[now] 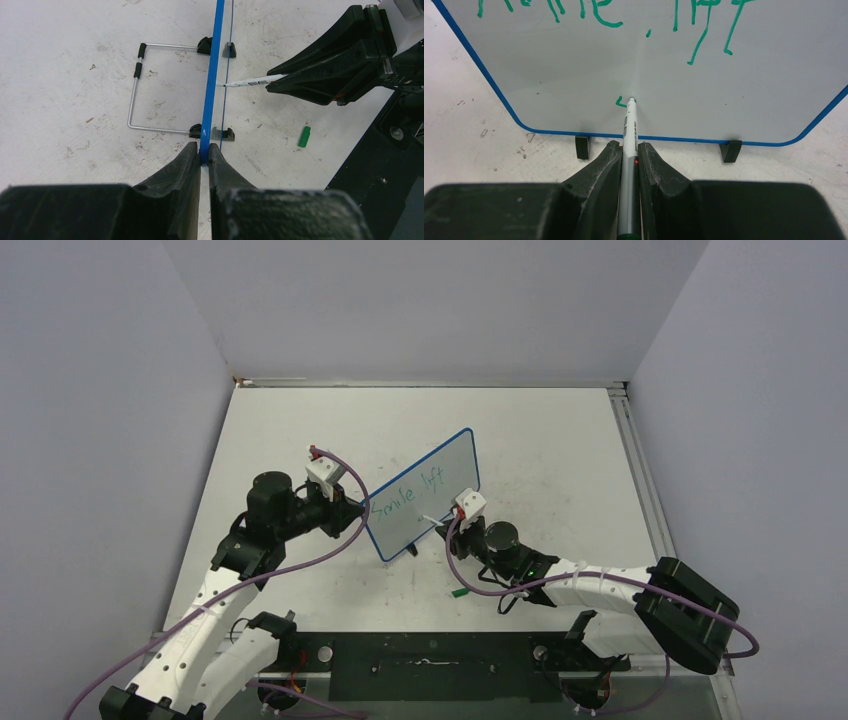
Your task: Write a sentence on the whiteboard
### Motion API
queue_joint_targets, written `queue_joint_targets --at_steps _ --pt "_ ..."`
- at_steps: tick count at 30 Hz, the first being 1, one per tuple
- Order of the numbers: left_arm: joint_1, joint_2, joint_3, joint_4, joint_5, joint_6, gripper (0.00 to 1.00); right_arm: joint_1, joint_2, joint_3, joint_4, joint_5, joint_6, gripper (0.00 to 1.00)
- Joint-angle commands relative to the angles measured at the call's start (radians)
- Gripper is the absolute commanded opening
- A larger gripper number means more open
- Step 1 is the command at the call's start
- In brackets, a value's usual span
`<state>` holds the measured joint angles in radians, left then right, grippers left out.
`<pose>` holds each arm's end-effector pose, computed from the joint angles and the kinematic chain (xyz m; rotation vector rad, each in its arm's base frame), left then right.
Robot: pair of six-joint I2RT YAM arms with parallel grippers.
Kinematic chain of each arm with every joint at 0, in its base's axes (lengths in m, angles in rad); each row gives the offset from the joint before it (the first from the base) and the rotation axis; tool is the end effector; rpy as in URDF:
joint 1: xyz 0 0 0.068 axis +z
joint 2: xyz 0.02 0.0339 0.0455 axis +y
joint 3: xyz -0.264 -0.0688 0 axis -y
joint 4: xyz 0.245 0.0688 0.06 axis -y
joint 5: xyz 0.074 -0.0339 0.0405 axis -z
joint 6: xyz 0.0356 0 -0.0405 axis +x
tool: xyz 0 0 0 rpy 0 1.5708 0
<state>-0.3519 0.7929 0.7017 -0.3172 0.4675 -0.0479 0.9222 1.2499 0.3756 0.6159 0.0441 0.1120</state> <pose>0.1646 -0.0775 0.2970 0.6057 1.9096 -0.7201 0.1498 0.1950 0.1866 -0.7131 1.7440 0.6810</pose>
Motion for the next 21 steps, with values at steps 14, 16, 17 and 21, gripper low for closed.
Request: queue_joint_targets --at_steps 14,16,17,21 --pt "-0.003 0.009 0.013 -0.037 -0.003 -0.007 0.0 0.014 -0.079 -0.01 0.056 0.05 -0.013 0.05" --pt "-0.003 0.01 0.012 -0.036 -0.002 -0.007 0.0 0.013 -0.076 -0.008 0.056 0.061 -0.017 0.05" --pt "-0.003 0.011 0.013 -0.037 -0.001 -0.007 0.0 0.012 -0.072 -0.004 0.057 0.059 -0.018 0.05" --pt "-0.003 0.011 0.013 -0.037 -0.002 -0.007 0.0 0.012 -0.042 0.013 0.058 0.041 -0.025 0.05"
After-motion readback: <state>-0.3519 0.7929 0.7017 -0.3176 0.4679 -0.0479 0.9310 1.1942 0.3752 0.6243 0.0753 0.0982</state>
